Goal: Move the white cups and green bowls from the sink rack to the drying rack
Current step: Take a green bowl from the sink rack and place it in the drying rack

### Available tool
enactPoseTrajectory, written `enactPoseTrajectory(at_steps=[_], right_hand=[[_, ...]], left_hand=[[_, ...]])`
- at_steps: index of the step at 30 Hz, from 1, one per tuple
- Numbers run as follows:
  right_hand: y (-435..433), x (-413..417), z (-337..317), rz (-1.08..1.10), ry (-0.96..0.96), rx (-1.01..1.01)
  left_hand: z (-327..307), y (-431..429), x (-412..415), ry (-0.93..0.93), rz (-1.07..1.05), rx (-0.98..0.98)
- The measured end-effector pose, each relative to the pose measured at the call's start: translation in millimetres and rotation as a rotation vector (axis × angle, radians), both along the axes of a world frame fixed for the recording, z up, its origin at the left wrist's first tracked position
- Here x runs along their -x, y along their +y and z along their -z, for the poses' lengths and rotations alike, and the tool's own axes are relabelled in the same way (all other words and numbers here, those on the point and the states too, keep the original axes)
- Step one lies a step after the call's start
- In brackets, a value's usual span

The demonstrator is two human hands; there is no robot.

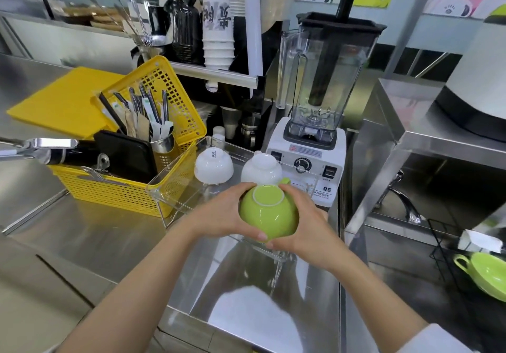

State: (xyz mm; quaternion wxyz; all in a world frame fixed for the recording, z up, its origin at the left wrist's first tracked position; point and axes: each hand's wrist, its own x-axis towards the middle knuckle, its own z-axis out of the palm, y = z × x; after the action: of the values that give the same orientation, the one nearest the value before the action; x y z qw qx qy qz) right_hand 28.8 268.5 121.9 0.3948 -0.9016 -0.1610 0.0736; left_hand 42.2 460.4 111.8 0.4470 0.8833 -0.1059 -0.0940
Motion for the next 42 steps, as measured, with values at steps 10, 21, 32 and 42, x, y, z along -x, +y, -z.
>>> enactPoseTrajectory(at_steps=[10,21,32,42], right_hand=[[2.7,2.6,6.3,0.001,-0.046,0.01],[3.6,0.3,9.3,-0.026,-0.108,0.071],[0.3,-3.3,13.8,-0.044,-0.092,0.091],[-48.8,-7.0,6.3,0.072,-0.058,-0.238]], left_hand=[[-1.7,1.6,-0.1,-0.011,-0.015,-0.089],[0.1,-1.3,1.3,0.0,0.004,-0.091],[-5.9,-1.4,7.1,0.001,0.039,-0.102],[-53.1,-41.7,10.1,-0.416,-0.134,-0.021]])
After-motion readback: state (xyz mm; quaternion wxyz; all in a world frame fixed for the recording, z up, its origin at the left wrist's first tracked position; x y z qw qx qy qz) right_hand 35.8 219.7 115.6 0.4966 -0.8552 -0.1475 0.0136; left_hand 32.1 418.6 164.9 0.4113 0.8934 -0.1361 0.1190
